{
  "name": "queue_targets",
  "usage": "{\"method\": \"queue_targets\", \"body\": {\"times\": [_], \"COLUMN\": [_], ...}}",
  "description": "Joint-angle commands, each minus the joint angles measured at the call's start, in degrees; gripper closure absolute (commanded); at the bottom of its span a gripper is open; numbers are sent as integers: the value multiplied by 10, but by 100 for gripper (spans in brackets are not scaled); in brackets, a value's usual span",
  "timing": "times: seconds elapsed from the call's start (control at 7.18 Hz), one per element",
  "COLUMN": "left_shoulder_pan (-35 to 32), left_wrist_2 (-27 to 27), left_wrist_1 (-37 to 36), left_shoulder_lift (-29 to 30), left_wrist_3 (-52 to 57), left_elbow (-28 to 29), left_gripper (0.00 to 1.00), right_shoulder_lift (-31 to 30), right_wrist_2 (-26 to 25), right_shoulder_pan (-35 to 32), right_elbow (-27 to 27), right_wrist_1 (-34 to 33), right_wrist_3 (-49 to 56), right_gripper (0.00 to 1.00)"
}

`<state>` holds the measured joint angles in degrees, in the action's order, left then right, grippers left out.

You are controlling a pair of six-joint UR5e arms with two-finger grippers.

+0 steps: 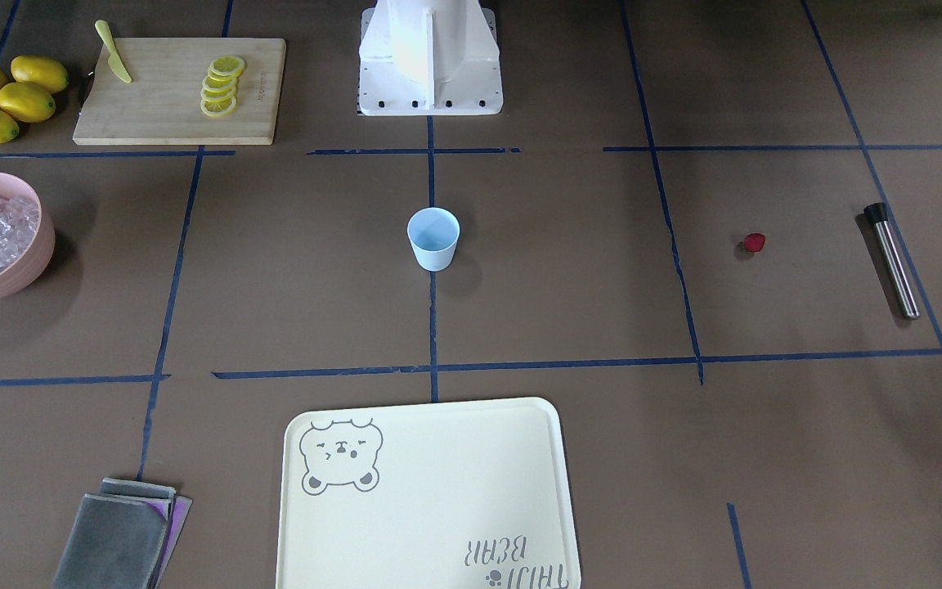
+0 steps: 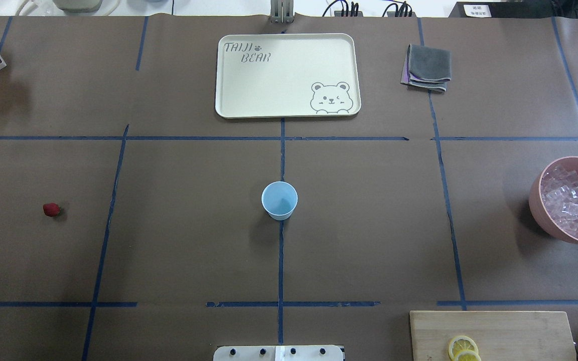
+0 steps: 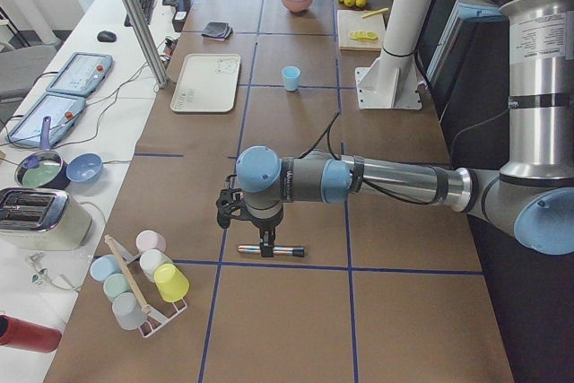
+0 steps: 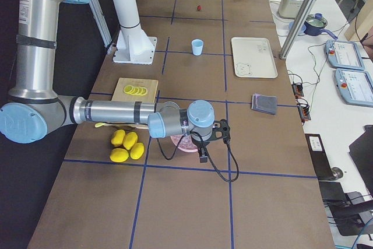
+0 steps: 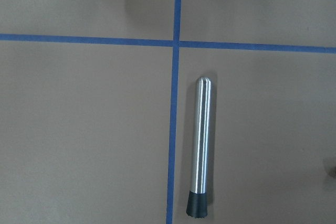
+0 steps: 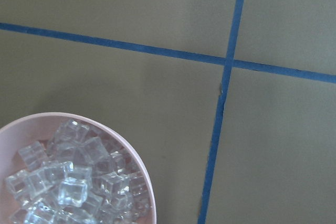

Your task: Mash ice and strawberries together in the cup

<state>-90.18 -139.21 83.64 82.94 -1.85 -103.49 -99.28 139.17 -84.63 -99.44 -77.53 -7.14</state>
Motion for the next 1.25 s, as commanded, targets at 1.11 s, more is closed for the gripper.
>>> {"method": "queue_targets", "body": {"times": [1.11], "left_shoulder_pan": [1], "left_wrist_2": [-41], "left_wrist_1": [0], "left_shoulder_lift": [1], "left_wrist_3": [-3], "left_elbow": [-8], "left_gripper": [0], "right_shoulder_lift": [-50], "right_wrist_2": [-108], "right_shoulder_pan": [239], "right_elbow": [-68], "right_wrist_1": [157], "right_wrist_3": [-547], "right_gripper": [12]}}
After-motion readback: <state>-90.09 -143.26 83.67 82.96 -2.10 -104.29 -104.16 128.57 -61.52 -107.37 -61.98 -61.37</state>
